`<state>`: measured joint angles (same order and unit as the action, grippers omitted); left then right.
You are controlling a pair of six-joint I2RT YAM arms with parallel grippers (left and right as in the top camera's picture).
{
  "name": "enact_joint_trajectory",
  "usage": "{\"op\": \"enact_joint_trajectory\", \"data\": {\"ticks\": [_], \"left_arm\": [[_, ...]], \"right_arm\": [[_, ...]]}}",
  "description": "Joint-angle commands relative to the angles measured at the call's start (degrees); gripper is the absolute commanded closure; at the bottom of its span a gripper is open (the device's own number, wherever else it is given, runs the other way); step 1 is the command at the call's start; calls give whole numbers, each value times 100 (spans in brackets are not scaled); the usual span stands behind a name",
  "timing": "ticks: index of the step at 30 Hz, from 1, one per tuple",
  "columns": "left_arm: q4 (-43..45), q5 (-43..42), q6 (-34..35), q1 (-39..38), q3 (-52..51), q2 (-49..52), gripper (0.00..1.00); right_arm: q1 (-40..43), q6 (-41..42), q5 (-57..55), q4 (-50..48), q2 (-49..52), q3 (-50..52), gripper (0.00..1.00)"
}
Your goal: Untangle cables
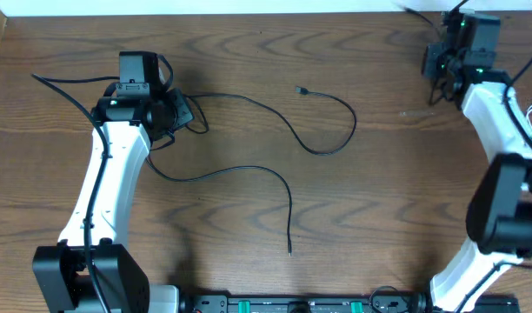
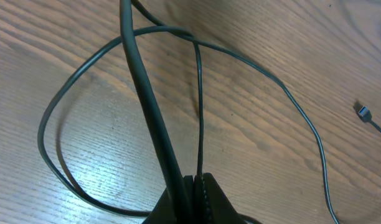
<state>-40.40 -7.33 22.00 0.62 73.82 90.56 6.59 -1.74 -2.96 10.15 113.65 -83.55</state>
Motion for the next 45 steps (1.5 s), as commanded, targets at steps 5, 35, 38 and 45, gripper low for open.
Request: {"op": "enact_joint_trajectory", "data": {"ticks": [5,35,38,45], "left_arm": [[-11,55,-94,-7,-48,2,92],[7602,-3206,2046,-2151,96,2,92],[7691,-2594,1902,-2754,400,48,92],[7069,-2623,1705,-3241,826,678,92]], "right_arm": [[345,-369,-697,-2,741,-2,96],[402,1759,2284,4295,-1631,4,1],[772,1733,2282,4533,-1631,4,1],[1217,1379,2492,4951,-1631,4,1]]}}
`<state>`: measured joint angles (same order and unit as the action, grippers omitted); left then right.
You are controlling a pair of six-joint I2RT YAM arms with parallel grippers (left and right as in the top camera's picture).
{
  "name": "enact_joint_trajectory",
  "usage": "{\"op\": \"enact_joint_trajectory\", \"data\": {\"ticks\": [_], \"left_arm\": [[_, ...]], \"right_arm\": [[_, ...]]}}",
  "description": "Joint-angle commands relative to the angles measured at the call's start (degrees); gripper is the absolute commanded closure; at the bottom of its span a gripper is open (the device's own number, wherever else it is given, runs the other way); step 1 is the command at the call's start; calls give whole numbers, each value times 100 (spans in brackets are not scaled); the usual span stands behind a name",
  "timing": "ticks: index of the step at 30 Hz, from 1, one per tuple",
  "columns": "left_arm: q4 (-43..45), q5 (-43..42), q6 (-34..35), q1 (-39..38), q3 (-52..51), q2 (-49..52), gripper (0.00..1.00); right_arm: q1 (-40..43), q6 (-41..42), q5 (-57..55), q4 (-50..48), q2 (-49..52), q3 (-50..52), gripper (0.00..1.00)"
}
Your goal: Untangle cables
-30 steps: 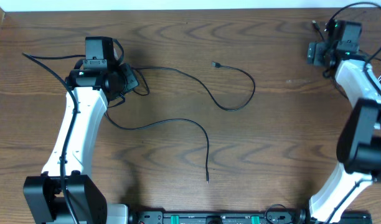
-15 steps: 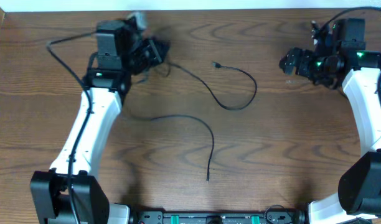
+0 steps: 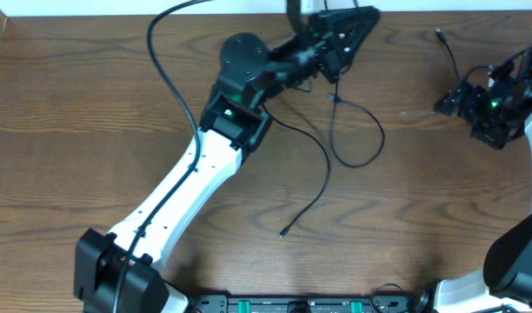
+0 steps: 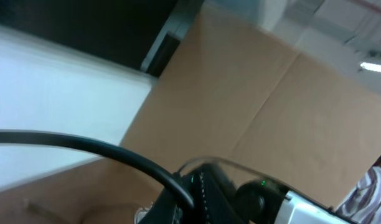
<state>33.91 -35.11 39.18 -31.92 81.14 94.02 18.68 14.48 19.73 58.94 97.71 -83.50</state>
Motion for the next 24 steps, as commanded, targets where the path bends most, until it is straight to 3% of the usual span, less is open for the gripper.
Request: {"op": "enact_joint_trajectory", "data": {"ticks": [1,8,10,12,15,20,24], "left_arm": [[-732,155,-15,33,94,428,92],[-3593,151,-282,212,79,973,90],[-4341,151,-769,212,76,968,77],[-5235,155,-1449,254,79,964,49],[-6690,157,-2297,404,76,964,24],[-7724,160,-2909,807,79,876,17],[-7735,157,-2907,1217,79,638,17]], "right_arm": [[-2,-365,299,133,-37,0,1],[-332,-404,341,92,-37,0,1],[-562,-404,382,35,-35,0,1],[-813,-396,201,-81,-20,9,1],[-1069,107,-192,-131,-9,44,1],[-1235,1641,-1552,59,-9,476,1],[-1235,2024,-1550,57,-9,1080,1]]}}
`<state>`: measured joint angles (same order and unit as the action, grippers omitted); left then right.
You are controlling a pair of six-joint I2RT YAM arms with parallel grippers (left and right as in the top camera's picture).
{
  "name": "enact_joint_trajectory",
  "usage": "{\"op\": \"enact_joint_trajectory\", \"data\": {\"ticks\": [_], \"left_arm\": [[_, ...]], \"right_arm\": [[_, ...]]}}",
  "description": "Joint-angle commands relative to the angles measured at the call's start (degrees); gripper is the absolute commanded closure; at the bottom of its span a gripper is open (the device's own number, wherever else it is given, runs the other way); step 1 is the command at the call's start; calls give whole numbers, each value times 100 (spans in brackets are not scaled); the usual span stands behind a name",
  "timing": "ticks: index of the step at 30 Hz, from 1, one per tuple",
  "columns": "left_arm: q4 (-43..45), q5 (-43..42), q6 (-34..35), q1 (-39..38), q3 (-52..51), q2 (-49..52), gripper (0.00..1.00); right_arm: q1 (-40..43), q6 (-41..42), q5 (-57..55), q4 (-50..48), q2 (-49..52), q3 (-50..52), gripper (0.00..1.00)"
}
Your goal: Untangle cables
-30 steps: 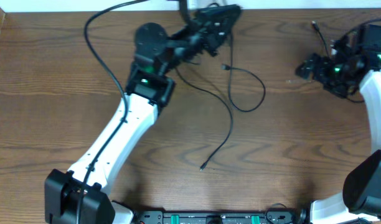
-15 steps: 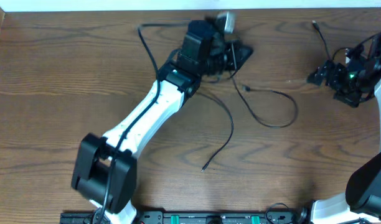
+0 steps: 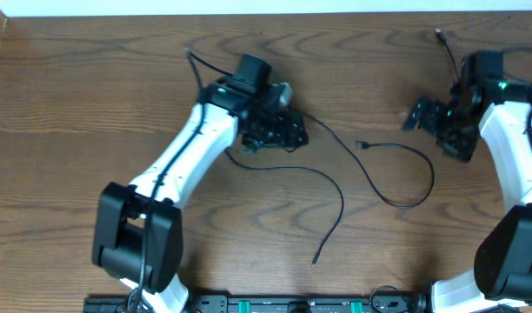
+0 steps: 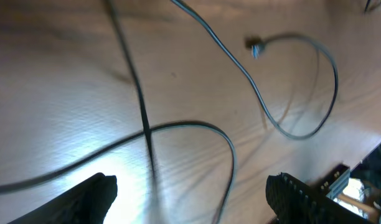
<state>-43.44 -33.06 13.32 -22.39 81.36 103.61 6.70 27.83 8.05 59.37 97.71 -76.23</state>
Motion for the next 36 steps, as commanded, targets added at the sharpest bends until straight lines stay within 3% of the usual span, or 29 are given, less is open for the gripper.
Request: {"op": "enact_joint_trajectory", "data": {"ticks": [1,5,7,9,11,12,16,17,19,24,28,31,36], "left_arm": [[13,-48,-321,415,57,-402,17],[15,-50,-321,861,57,-568,16],[13,-50,-321,997,57,-575,16],[-4,-50,-321,1104,57,-575,16],[13,-48,-321,1182,57,-575,16],[31,-48,-321,1228,57,-577,16],[140,-55,-299,1515,63,-730,15],[190,-57,-299,1620,63,-848,8],[243,-98,-299,1764,63,-1049,6],[278,-46,-302,2144,63,-1613,5],[299,-28,-299,2437,63,-1805,4],[278,-31,-297,2634,63,-1843,4],[271,-31,-297,2813,63,-1843,4]], "right_arm": [[-35,754,-385,0,-9,592,1],[-37,750,-299,-133,-9,1198,1],[-37,723,22,-199,-9,1473,14],[-37,721,225,-310,-9,1663,38],[-37,498,586,-623,-9,1829,96],[-39,352,769,-728,-9,1856,99],[-72,-778,2173,-1556,-33,1843,99],[-85,-966,2614,-1775,-59,1827,99],[-133,-1182,3250,-2094,-114,1792,99],[-793,-1390,3644,-2927,-577,1781,98],[-1644,-1440,2938,-3344,-986,1781,99],[-2430,-1480,1788,-3595,-1255,1781,98],[-3989,-2649,31,-4146,-1220,1781,99]]}}
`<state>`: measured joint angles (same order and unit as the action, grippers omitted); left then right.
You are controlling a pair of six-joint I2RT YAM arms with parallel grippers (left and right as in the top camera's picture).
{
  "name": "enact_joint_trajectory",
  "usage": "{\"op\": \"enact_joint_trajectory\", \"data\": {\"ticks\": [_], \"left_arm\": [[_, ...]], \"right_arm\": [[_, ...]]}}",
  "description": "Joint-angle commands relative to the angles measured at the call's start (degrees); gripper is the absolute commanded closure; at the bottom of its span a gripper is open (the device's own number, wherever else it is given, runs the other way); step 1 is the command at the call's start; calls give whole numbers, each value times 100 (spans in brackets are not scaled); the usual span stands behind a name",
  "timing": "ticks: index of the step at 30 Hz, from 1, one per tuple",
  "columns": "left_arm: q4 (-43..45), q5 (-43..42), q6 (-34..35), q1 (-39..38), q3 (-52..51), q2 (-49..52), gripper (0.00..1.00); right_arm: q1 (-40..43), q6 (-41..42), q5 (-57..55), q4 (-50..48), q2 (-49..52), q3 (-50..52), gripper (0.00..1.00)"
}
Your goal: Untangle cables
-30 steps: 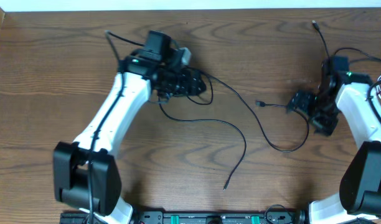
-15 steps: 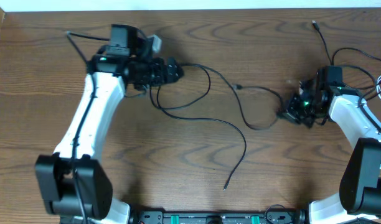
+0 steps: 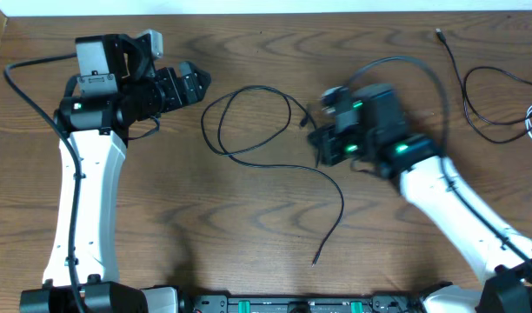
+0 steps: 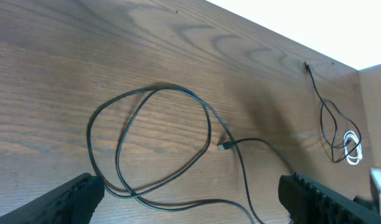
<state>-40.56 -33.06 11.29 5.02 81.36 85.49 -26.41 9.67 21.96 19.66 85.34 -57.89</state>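
A black cable lies in a double loop at the table's middle, with a long tail ending near the front. Its plug lies just left of my right gripper, which sits low at the table; its jaws do not show. My left gripper hovers open at the upper left, apart from the loop. In the left wrist view the loop and plug lie beyond the open left gripper, and nothing is between its fingers.
A second thin black cable lies at the back right, with a white coiled cable at the right edge; both cables show in the left wrist view, the black cable and the white cable. A rail runs along the front edge.
My left gripper was over the cable at the middle and is now at the upper left, still open. My right arm has come from the far right to the plug. The cable now forms a loop.
At first my left gripper was shut on the cable at the left, the right arm in the back right corner. Then the left arm was raised at the back with the cable hanging. Later it stood open over the cable at centre, and now at the upper left.
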Motion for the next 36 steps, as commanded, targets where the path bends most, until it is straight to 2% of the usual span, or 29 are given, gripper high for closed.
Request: {"op": "enact_joint_trajectory", "data": {"ticks": [1,6,11,12,13,14,15,16,19,20,22,31,36], "left_arm": [[-17,-31,-96,72,63,-31,4],[-98,-31,-98,70,61,-31,4],[-260,-28,-101,70,61,-31,4],[-315,-28,-103,72,61,-31,4],[-365,-26,-120,72,61,-31,4],[-457,9,-122,70,61,-31,4],[-560,136,-120,70,61,-31,4],[-595,188,-122,70,61,-31,4],[-789,422,-122,70,61,-31,4],[-826,422,-122,70,61,-31,3],[-855,422,-122,70,61,-31,4],[-850,422,-122,70,61,-31,4],[-868,424,-122,70,61,-31,3]], "right_arm": [[-957,-1012,-1663,-323,96,-52,99],[-1878,-1211,-1915,-723,940,-52,97],[-1976,-1211,-2186,-1600,1705,-146,83],[-1976,-1259,-2188,-1720,1779,-199,78],[-1976,-1349,-2192,-1764,1821,-251,66],[-1976,-1475,-2306,-1781,1884,-358,47],[-1969,-1585,-2468,-1784,1950,-448,35],[-1965,-1637,-2494,-1781,1967,-470,32],[-1958,-2011,-2474,-1808,2179,-479,11],[-1965,-2127,-2476,-1878,2262,-481,8],[-1965,-2308,-2479,-2057,2437,-487,4],[-2031,-2345,-1982,-1996,3182,-940,1],[-2031,-2343,-1467,-1438,3606,-1375,1]]}}
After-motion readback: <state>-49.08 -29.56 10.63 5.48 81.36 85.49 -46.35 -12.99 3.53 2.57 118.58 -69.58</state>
